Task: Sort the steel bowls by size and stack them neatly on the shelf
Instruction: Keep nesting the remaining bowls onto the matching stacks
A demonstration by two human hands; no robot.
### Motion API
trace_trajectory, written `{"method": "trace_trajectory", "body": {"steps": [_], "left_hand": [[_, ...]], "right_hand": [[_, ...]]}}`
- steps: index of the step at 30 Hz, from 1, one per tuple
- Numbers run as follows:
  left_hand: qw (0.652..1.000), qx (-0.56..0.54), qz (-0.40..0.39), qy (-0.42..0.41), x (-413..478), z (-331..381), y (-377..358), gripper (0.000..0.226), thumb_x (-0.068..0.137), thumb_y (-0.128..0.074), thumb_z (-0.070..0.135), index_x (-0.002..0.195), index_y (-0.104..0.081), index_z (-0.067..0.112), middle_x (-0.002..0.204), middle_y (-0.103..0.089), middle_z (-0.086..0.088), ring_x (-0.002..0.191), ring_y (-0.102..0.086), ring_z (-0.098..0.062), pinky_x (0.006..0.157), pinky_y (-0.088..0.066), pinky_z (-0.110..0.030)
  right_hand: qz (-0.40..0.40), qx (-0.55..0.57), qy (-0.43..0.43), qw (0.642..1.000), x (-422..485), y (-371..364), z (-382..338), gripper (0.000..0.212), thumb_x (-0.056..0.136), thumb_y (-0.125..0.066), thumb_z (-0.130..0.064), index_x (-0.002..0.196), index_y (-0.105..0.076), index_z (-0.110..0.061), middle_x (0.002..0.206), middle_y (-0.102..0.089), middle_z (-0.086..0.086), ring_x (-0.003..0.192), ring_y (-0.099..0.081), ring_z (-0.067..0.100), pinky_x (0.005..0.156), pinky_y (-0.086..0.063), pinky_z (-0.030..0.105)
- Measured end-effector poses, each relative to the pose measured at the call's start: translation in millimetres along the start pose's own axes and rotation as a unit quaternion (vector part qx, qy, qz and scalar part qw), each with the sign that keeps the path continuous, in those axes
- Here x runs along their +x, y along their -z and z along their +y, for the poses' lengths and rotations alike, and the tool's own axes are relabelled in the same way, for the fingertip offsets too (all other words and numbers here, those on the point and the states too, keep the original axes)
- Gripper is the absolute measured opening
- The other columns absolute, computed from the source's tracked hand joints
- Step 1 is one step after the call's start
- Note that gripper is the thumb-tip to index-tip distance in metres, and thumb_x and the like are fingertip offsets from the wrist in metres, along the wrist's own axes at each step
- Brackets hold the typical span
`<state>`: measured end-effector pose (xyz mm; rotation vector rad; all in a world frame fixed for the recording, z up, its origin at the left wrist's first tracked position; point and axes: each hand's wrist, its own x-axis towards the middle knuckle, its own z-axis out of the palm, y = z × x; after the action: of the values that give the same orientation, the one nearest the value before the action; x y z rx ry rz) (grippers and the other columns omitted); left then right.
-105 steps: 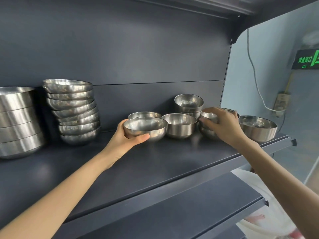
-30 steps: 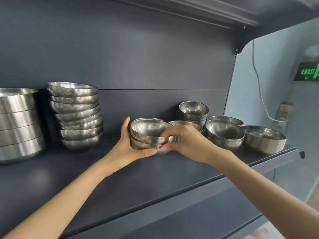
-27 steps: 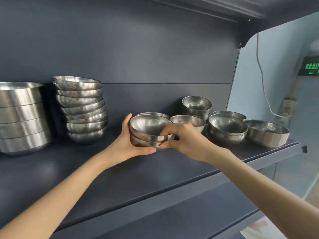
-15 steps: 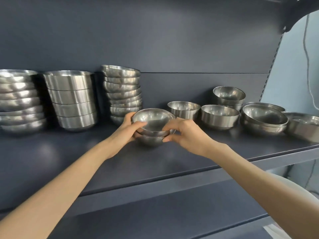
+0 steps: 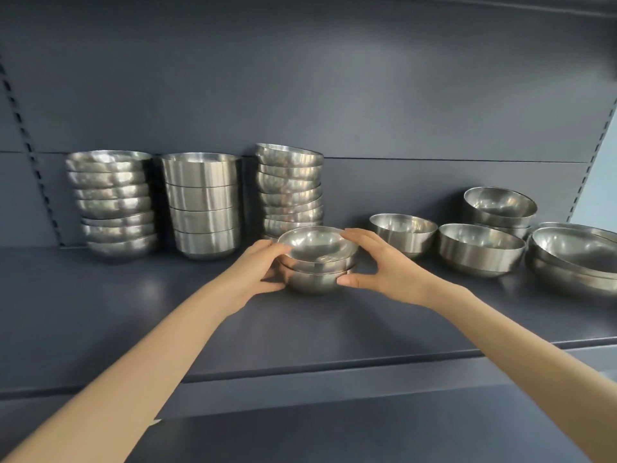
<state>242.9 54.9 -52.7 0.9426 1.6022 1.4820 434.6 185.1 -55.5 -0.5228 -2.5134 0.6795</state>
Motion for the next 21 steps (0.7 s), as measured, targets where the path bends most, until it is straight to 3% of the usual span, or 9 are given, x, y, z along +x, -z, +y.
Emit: {"method": "trace_trajectory", "body": {"steps": [2, 4, 8, 12, 15, 17, 21], "left_hand": [[1.0, -0.01, -0.001, 0.014, -2.5, 4.1, -3.0, 0.007, 0.096, -0.054, 0.018, 0.096, -0.057, 0.012, 0.076, -0.063, 0.0, 0.07, -0.061, -0.017, 0.084, -0.055, -0.042], [1.0, -0.016, 0.002, 0.018, -2.6, 5.7, -6.4, 0.009, 0.096, -0.053, 0.015, 0.088, -0.056, 0.012, 0.075, -0.06, -0.001, 0.066, -0.06, -0.017, 0.08, -0.056, -0.043], [0.999, -0.04, -0.002, 0.022, 4.2, 4.6, -10.7, 0.012, 0.095, -0.055, 0.01, 0.083, -0.056, 0.009, 0.074, -0.06, -0.004, 0.061, -0.06, -0.018, 0.075, -0.057, -0.043], [0.998, -0.058, -0.008, 0.03, 12.0, 6.4, -20.1, 0.012, 0.094, -0.054, 0.009, 0.082, -0.057, 0.007, 0.073, -0.062, -0.007, 0.065, -0.06, -0.024, 0.071, -0.056, -0.043], [0.997, -0.071, -0.006, 0.033, 17.6, 8.9, -32.2, 0.011, 0.094, -0.052, 0.007, 0.086, -0.059, 0.004, 0.078, -0.061, -0.009, 0.067, -0.06, -0.026, 0.073, -0.056, -0.044], [0.996, -0.077, 0.001, 0.035, 22.0, 9.4, -41.6, 0.008, 0.094, -0.052, 0.007, 0.094, -0.06, 0.004, 0.08, -0.06, -0.01, 0.068, -0.06, -0.025, 0.073, -0.056, -0.044], [0.995, -0.093, 0.013, 0.038, 31.7, 7.6, -57.4, 0.007, 0.094, -0.053, 0.006, 0.096, -0.059, 0.003, 0.081, -0.059, -0.01, 0.069, -0.059, -0.024, 0.074, -0.056, -0.045]], "right_hand": [[-0.003, 0.005, -0.001, 1.0, 2.6, 3.8, 1.7, 0.073, 0.076, -0.076, -0.037, 0.135, -0.034, -0.043, 0.136, -0.034, -0.022, 0.119, -0.033, -0.019, 0.093, -0.019, -0.008], [-0.006, 0.008, -0.006, 1.0, 5.1, 7.9, 4.7, 0.073, 0.076, -0.077, -0.035, 0.134, -0.033, -0.044, 0.13, -0.036, -0.026, 0.112, -0.034, -0.024, 0.089, -0.02, -0.009], [-0.05, -0.025, -0.035, 0.998, 9.6, 25.0, 14.6, 0.088, 0.077, -0.075, -0.041, 0.149, -0.024, -0.032, 0.136, -0.03, -0.024, 0.122, -0.026, -0.012, 0.093, -0.022, 0.002], [-0.007, -0.121, -0.058, 0.991, 18.7, 55.9, 31.3, 0.067, 0.085, -0.064, -0.047, 0.144, -0.039, -0.027, 0.144, -0.039, -0.011, 0.126, -0.038, 0.002, 0.093, -0.021, 0.008], [-0.012, -0.183, -0.102, 0.978, 24.7, 72.3, 50.7, 0.057, 0.086, -0.065, -0.044, 0.137, -0.048, -0.026, 0.137, -0.047, -0.004, 0.109, -0.048, 0.013, 0.099, -0.033, 0.025], [-0.031, -0.25, -0.12, 0.96, 28.0, 77.6, 64.4, 0.048, 0.087, -0.066, -0.04, 0.131, -0.054, -0.025, 0.133, -0.052, -0.004, 0.114, -0.051, 0.018, 0.101, -0.033, 0.032], [-0.017, -0.334, -0.122, 0.935, 33.6, 81.7, 76.3, 0.027, 0.092, -0.059, -0.036, 0.11, -0.062, -0.017, 0.109, -0.063, -0.002, 0.106, -0.054, 0.021, 0.08, -0.028, 0.027]]}}
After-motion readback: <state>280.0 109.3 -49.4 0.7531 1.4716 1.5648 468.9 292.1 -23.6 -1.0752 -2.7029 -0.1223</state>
